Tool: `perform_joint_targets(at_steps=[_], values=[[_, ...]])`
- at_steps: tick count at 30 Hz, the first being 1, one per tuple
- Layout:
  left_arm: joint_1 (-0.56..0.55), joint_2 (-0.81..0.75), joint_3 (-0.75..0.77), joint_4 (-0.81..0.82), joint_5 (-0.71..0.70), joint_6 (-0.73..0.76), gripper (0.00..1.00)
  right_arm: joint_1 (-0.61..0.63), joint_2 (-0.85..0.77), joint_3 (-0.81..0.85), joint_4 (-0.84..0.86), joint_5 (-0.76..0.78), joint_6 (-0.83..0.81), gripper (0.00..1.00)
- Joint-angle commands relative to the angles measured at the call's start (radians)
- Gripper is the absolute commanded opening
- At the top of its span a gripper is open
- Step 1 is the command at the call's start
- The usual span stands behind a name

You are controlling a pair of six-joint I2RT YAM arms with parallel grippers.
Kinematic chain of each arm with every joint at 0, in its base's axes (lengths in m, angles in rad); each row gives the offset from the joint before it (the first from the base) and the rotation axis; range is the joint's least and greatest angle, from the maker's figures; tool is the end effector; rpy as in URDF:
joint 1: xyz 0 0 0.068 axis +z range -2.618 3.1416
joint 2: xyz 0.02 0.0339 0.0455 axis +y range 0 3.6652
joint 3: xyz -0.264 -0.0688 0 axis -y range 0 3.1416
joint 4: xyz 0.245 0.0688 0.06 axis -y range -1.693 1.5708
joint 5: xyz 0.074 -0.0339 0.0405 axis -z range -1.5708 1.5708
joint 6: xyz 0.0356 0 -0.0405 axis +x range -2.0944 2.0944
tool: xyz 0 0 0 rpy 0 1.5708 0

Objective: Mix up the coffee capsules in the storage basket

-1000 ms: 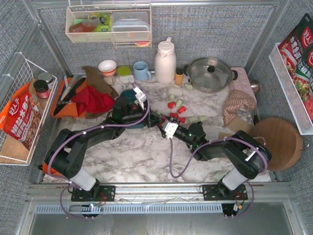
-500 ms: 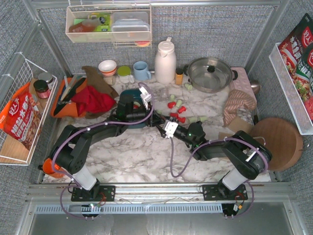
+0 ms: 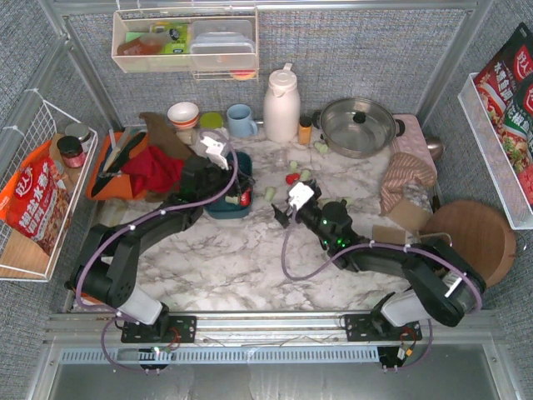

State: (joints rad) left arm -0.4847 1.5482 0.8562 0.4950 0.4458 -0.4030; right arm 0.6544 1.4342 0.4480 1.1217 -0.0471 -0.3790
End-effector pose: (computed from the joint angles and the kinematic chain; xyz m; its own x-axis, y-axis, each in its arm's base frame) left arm 0.2981 -0.1743 0.2465 -0.4709 -0.1519 -0.8690 0.6630 0.5889 -0.4622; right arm 0.2194 0.1705 0.2186 0.3382 -0.2063 -0.9182 -0.5596 0.7403 -0.3725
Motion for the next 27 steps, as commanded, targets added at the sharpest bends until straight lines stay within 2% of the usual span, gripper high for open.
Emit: perform_joint_targets(at_steps=[1, 3, 7, 10, 11, 12, 19, 27], values=[[0.059, 0.009, -0.007, 0.032, -0.230, -0.031, 0.40, -0.015, -0.055, 0.126, -0.413, 0.139, 0.170, 0.99], [0.092, 0.050, 0.012, 0.042, -0.258, -0.035, 0.44, -0.025, -0.023, 0.219, -0.585, 0.106, 0.157, 0.99], [0.131, 0.182, 0.102, 0.010, -0.283, -0.043, 0.56, -0.046, 0.101, 0.315, -0.652, 0.010, 0.050, 0.99], [0.147, 0.249, 0.152, -0.006, -0.281, -0.066, 0.75, -0.093, 0.192, 0.394, -0.664, -0.067, 0.036, 0.99], [0.149, 0.253, 0.154, 0.000, -0.284, -0.075, 0.90, -0.117, 0.224, 0.426, -0.682, -0.118, 0.021, 0.99], [0.149, 0.246, 0.148, 0.011, -0.287, -0.078, 0.98, -0.139, 0.261, 0.460, -0.710, -0.183, 0.008, 0.99], [0.149, 0.111, 0.049, 0.047, -0.308, -0.051, 0.99, -0.235, 0.441, 0.712, -0.947, -0.575, -0.165, 0.90], [0.149, 0.047, 0.004, 0.049, -0.286, -0.063, 0.99, -0.229, 0.608, 0.921, -1.140, -0.572, -0.244, 0.88]])
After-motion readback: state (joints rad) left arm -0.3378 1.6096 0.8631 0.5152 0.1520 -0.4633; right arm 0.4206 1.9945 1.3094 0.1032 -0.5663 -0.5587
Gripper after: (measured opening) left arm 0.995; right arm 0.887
